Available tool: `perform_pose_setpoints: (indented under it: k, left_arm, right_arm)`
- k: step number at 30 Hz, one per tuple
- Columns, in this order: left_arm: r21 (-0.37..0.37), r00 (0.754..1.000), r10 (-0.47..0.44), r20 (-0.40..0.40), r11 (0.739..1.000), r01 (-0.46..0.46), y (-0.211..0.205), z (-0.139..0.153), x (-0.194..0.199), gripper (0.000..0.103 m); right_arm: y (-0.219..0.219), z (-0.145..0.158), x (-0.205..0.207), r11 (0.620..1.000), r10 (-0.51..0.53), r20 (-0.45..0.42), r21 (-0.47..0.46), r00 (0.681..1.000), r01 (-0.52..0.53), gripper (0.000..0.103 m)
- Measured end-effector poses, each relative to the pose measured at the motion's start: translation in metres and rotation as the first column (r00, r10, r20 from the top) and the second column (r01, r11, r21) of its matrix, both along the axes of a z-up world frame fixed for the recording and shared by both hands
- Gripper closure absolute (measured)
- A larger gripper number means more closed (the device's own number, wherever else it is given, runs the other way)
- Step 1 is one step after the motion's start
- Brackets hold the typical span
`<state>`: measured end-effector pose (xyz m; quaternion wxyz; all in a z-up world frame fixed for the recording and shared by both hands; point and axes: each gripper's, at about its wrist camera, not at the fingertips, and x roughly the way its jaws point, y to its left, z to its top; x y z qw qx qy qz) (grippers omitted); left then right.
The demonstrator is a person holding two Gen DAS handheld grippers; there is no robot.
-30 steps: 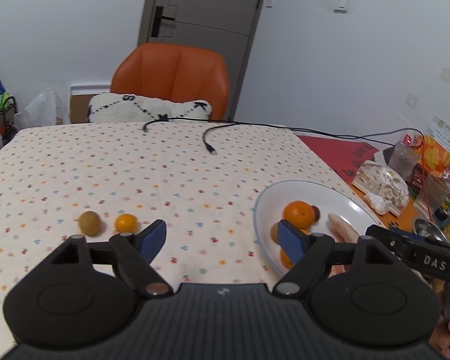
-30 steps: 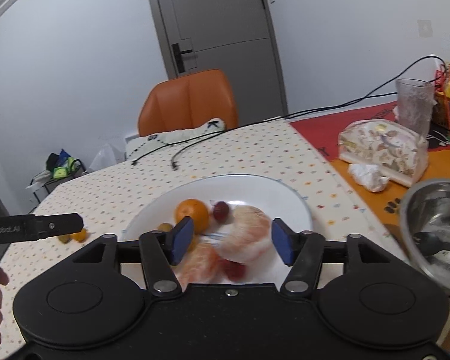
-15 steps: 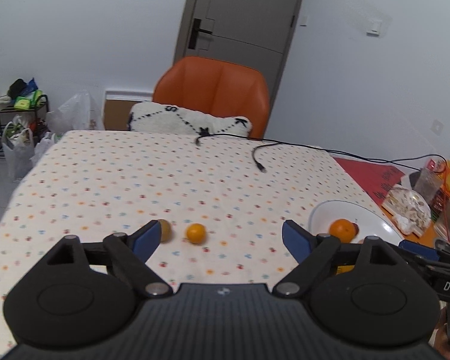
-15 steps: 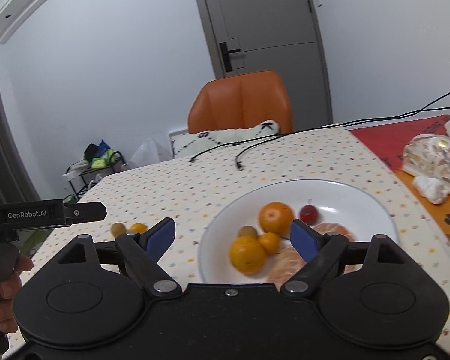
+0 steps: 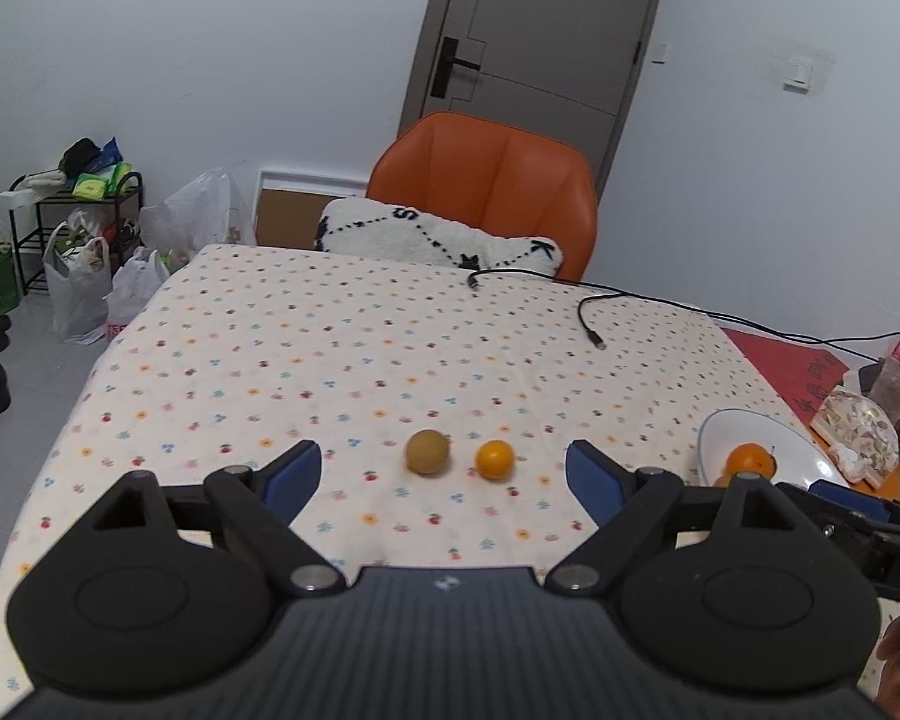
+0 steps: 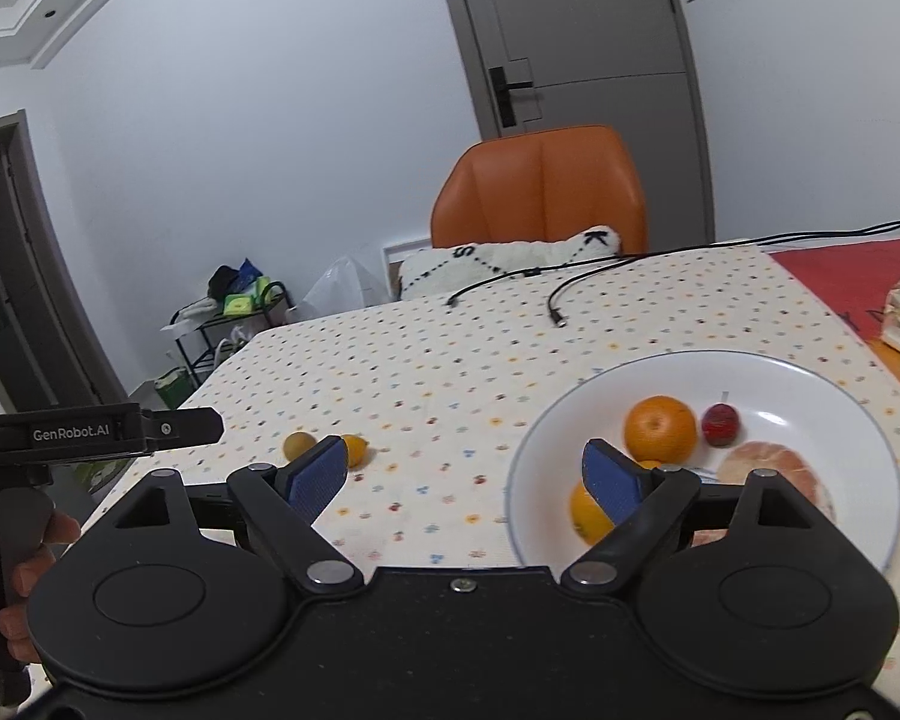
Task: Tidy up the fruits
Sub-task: 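Move both tools toward the last brown fruit and small orange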
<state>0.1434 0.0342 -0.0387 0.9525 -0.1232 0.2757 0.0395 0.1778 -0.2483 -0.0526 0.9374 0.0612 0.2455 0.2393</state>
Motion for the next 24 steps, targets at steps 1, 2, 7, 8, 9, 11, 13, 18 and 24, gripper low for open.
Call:
perform_pose_setpoints:
  k: [1,2,7,8,9,11,13,18,24]
  left_arm:
    - [-0.002,1.000,0.002,0.000,1.000,-0.002,0.002,-0.001,0.000,0.016]
    - [-0.003,1.000,0.005,0.000,1.000,-0.005,0.004,-0.001,0.000,0.016]
    - [-0.008,1.000,0.012,-0.004,1.000,-0.012,0.013,-0.005,0.000,0.016]
    - [-0.009,1.000,0.013,-0.005,1.000,-0.013,0.014,-0.005,0.000,0.016]
    - [-0.010,1.000,0.014,-0.006,1.000,-0.014,0.016,-0.006,0.001,0.016]
    - [-0.013,1.000,0.017,-0.009,1.000,-0.017,0.019,-0.008,0.002,0.016]
    - [-0.022,1.000,0.018,-0.012,1.000,-0.018,0.021,-0.010,0.003,0.016]
    - [-0.016,1.000,0.005,-0.023,1.000,-0.005,0.025,-0.016,0.008,0.016]
    - [-0.030,0.999,-0.015,-0.030,0.999,0.014,0.027,-0.022,0.017,0.018]
  right_arm:
    - [0.002,0.000,0.001,1.000,0.005,-0.001,-0.001,1.000,-0.005,0.018]
    - [0.005,0.000,0.001,1.000,0.010,-0.002,-0.001,1.000,-0.010,0.018]
    - [0.018,-0.001,0.006,0.999,0.033,-0.010,-0.005,0.999,-0.033,0.018]
    - [0.020,-0.001,0.007,0.999,0.038,-0.013,-0.005,0.999,-0.038,0.017]
    - [0.023,-0.002,0.008,0.999,0.043,-0.015,-0.006,0.999,-0.043,0.017]
    - [0.028,-0.003,0.010,0.998,0.054,-0.019,-0.008,0.998,-0.055,0.016]
    - [0.035,-0.004,0.011,0.998,0.067,-0.025,-0.011,0.997,-0.067,0.016]
    - [0.048,-0.008,0.016,0.995,0.095,-0.035,-0.023,0.995,-0.096,0.016]
    - [0.062,-0.014,0.025,0.992,0.121,-0.053,-0.040,0.991,-0.123,0.022]
